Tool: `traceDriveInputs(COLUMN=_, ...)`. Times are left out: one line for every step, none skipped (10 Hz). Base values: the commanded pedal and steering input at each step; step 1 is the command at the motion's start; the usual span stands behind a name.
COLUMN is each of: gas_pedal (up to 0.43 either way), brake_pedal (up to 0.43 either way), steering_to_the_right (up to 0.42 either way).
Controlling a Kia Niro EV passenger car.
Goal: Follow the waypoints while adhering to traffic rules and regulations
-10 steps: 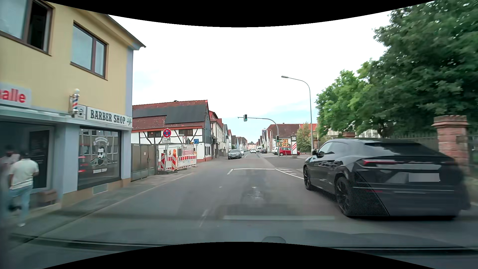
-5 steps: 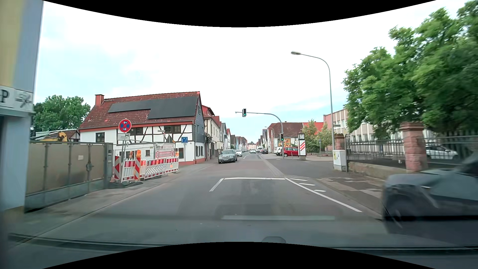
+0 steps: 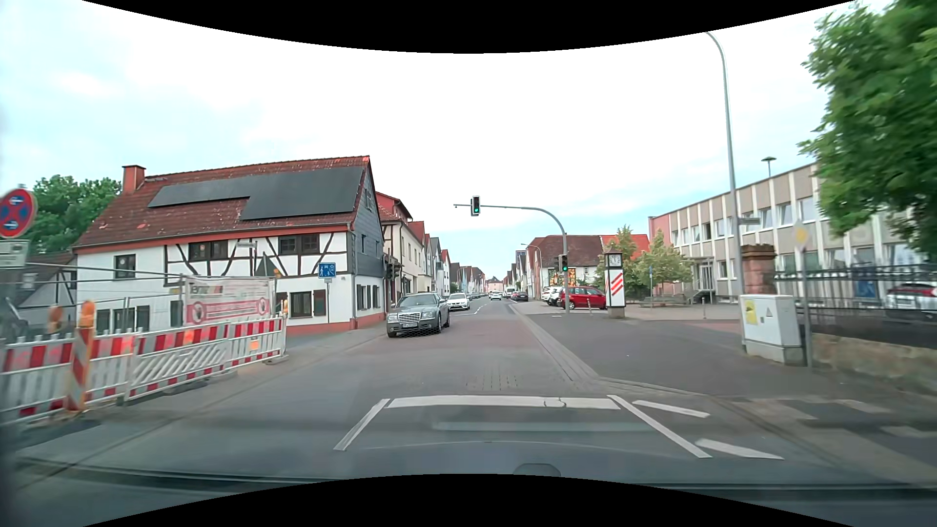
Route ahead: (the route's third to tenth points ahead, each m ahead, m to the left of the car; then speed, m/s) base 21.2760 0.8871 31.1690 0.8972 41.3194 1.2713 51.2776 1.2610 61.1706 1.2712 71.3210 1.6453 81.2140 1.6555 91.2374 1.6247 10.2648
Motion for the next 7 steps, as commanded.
traceDriveInputs(gas_pedal=0.020, brake_pedal=0.000, steering_to_the_right=-0.008)
traceDriveInputs(gas_pedal=0.020, brake_pedal=0.000, steering_to_the_right=-0.008)
traceDriveInputs(gas_pedal=0.020, brake_pedal=0.000, steering_to_the_right=-0.008)
traceDriveInputs(gas_pedal=0.020, brake_pedal=0.000, steering_to_the_right=-0.007)
traceDriveInputs(gas_pedal=0.020, brake_pedal=0.000, steering_to_the_right=-0.007)
traceDriveInputs(gas_pedal=0.000, brake_pedal=0.000, steering_to_the_right=-0.005)
traceDriveInputs(gas_pedal=0.020, brake_pedal=0.000, steering_to_the_right=-0.005)
